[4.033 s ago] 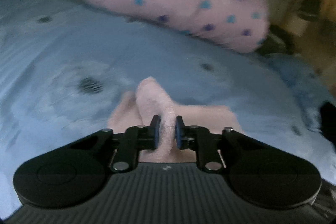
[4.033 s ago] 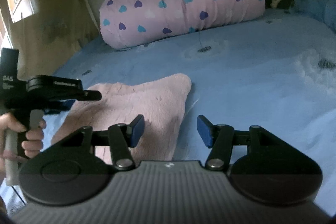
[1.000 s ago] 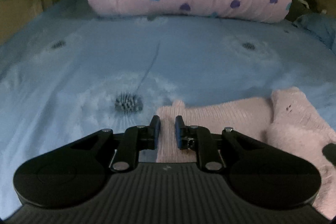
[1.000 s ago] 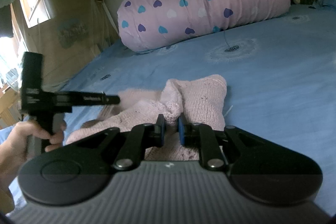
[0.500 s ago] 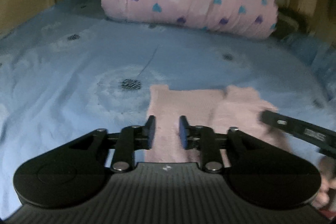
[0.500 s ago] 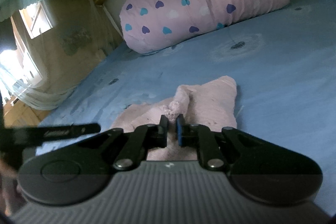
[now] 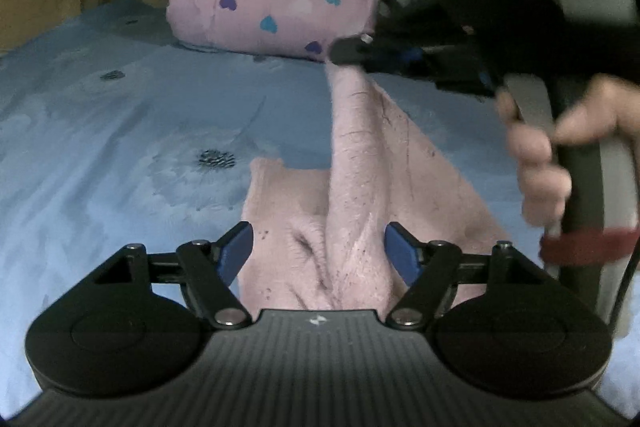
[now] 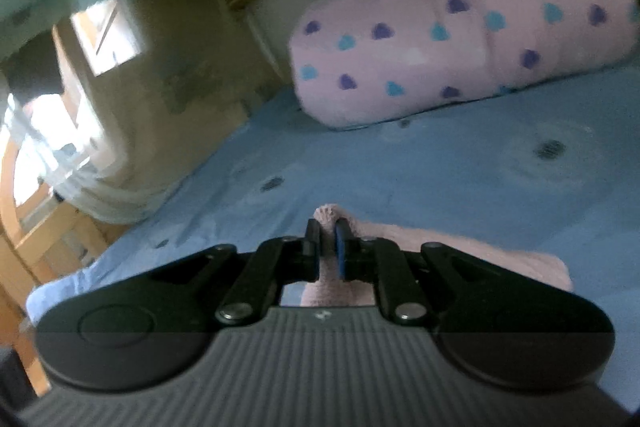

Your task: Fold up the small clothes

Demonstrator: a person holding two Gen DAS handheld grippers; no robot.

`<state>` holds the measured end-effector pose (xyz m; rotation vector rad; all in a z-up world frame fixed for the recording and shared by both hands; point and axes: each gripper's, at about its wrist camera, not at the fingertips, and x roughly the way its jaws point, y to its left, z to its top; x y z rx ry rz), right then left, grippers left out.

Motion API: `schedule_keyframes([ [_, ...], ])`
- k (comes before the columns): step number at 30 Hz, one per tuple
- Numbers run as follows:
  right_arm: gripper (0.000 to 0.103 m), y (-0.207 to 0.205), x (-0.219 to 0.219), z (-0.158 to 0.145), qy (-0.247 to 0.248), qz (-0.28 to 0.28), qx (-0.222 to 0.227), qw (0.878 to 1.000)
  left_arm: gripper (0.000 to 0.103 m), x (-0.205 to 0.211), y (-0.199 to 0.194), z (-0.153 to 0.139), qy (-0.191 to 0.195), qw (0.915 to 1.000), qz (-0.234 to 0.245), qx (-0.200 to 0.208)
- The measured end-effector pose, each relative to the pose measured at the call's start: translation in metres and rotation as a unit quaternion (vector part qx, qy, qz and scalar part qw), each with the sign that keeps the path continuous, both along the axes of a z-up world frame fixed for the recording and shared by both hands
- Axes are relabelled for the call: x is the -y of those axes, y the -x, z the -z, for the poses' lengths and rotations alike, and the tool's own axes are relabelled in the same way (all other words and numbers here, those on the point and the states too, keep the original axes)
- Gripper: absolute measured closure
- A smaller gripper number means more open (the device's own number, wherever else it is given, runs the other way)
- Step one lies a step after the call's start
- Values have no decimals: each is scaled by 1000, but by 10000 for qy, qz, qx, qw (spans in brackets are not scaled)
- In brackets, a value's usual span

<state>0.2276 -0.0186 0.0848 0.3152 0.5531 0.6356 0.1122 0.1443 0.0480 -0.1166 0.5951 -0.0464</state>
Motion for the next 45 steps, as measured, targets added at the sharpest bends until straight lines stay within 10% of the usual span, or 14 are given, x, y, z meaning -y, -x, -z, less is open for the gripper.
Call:
schedule_keyframes([
  [7,87,-4,4,-3,471,206,-141,9986,32,-4,-14,11,315,9993,-69,-167],
  [11,52,18,35,5,995,394,-51,9942,32,-4,-15,9,613,9981,-35,21],
  [20,52,82,113,53,1160,1132,-302,9863,33,-8,-45,28,1273,9912,-350,-17],
  [22,52,98,119,65,1048,1168,-348,9870,68,-9,-48,32,1275,9912,-363,-59],
  [25,52,116,118,74,860,1200,-171,9889,83,-17,-45,27,1498,9882,-315,58],
  [33,52,133,94,68,929,728,350,9924,81,-51,-48,33,1294,9888,-711,-227],
  [40,52,153,85,73,1252,555,513,9892,44,-61,-30,25,1456,9877,-478,-323],
  [45,52,170,80,73,1569,493,709,9838,40,-67,3,36,1823,9792,-84,-881],
])
